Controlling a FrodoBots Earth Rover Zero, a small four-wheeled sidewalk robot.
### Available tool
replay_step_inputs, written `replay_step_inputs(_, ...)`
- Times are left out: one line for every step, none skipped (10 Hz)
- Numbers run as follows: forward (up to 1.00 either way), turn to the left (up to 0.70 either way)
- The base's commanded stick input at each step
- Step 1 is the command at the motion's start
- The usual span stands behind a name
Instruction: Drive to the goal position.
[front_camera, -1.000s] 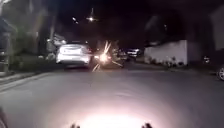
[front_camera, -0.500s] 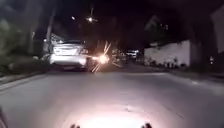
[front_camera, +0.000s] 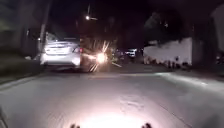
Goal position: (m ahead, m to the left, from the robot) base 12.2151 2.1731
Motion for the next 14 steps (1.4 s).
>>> replay_step_inputs(0.85,0.0)
replay_step_inputs(0.85,0.0)
replay_step_inputs(0.85,0.0)
replay_step_inputs(0.85,0.0)
replay_step_inputs(0.85,0.0)
replay_step_inputs(0.85,0.0)
replay_step_inputs(0.85,0.0)
replay_step_inputs(0.85,0.0)
replay_step_inputs(0.85,0.0)
replay_step_inputs(0.85,0.0)
replay_step_inputs(0.85,-0.04)
replay_step_inputs(0.85,-0.2)
replay_step_inputs(0.85,-0.3)
replay_step_inputs(0.85,-0.14)
